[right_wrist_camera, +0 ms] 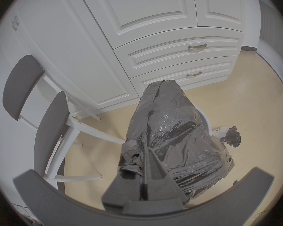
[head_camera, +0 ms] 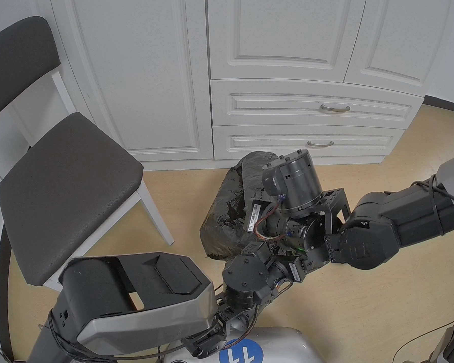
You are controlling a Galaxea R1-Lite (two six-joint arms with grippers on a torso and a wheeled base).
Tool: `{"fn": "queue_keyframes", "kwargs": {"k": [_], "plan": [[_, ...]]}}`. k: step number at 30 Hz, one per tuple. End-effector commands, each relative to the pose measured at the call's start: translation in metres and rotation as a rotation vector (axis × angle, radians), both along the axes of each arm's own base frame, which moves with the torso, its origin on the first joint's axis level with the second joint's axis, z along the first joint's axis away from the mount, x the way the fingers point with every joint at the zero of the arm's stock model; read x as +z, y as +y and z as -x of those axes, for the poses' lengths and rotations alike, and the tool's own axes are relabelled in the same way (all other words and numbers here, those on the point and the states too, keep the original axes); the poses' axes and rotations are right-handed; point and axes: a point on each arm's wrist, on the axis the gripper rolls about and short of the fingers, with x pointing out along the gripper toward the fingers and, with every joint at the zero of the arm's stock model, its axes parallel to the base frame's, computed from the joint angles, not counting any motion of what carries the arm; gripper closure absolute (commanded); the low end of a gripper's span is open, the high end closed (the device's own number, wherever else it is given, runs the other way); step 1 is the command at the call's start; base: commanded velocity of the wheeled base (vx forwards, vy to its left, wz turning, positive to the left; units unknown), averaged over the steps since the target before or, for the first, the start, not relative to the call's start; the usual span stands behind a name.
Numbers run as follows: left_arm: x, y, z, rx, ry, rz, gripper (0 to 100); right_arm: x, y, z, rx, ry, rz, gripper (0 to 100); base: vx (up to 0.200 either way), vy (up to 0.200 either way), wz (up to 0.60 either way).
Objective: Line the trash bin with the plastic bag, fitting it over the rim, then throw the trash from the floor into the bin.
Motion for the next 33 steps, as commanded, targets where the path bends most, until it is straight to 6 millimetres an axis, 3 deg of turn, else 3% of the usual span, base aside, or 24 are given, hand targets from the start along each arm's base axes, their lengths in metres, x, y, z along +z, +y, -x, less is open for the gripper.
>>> {"fn": "queue_keyframes", "kwargs": {"k": [1, 20, 21, 33], "plan": [[0.003, -0.004, -0.004, 0.024, -0.015, 0.021, 0, 0.000, 0.003, 0.004, 0.008, 0.010, 0.000, 100, 0.000, 0.000, 0.00], [0.001, -0.023, -0.024, 0.190, -0.027, 0.028, 0, 0.004, 0.006, 0.007, -0.008, 0.001, 0.000, 100, 0.000, 0.000, 0.00], [0.000, -0.023, -0.025, 0.195, -0.029, 0.026, 100, 0.004, 0.006, 0.007, -0.008, 0.001, 0.000, 100, 0.000, 0.000, 0.00], [0.000, -0.022, -0.024, 0.195, -0.026, 0.022, 100, 0.004, 0.003, 0.007, -0.016, 0.000, 0.002, 100, 0.000, 0.000, 0.00]]}}
